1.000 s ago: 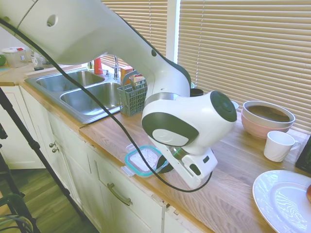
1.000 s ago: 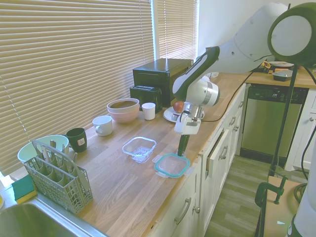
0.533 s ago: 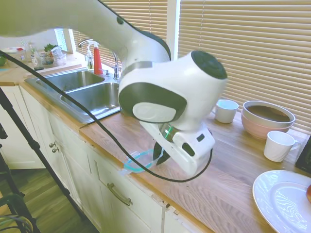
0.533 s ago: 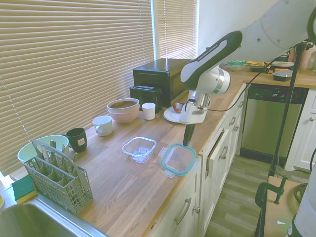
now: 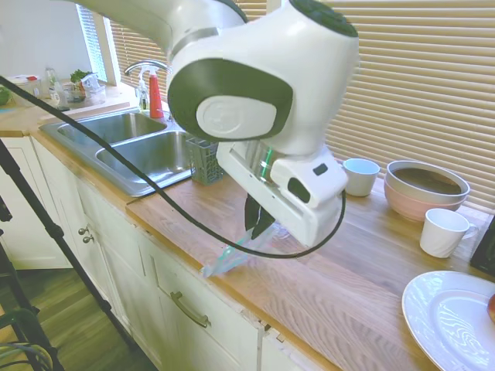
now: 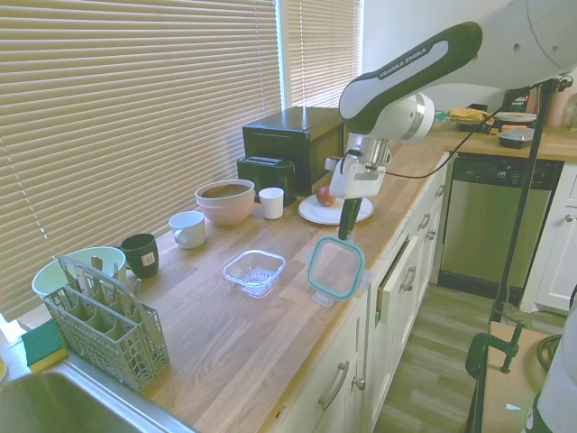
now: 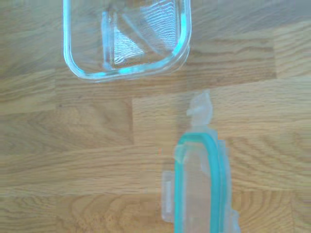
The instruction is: Cover the lid of the food container
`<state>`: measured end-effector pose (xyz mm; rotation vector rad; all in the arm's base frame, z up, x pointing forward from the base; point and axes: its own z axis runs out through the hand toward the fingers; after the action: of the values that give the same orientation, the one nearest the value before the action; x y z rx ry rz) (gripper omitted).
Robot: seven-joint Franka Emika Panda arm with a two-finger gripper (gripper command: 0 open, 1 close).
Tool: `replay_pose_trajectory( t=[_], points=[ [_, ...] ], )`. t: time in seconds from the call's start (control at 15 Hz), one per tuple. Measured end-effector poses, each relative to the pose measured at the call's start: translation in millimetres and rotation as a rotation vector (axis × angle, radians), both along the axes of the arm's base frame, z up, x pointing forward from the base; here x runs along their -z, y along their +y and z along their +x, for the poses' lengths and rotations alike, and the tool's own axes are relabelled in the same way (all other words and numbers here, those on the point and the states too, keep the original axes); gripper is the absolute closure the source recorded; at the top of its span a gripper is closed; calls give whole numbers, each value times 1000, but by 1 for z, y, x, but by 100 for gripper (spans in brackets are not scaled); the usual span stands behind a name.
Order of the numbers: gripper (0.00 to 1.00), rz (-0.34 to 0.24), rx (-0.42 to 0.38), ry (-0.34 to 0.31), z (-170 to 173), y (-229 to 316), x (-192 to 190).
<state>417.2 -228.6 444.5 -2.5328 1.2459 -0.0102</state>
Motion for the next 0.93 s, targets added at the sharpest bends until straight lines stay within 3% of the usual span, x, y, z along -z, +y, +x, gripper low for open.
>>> replay_pose_trajectory(
  t=[0.47,0.93],
  points=[
    [100,-85,17,54,33,-10,-39],
    [100,-190,-79,94,97,-3,-79]
  ],
)
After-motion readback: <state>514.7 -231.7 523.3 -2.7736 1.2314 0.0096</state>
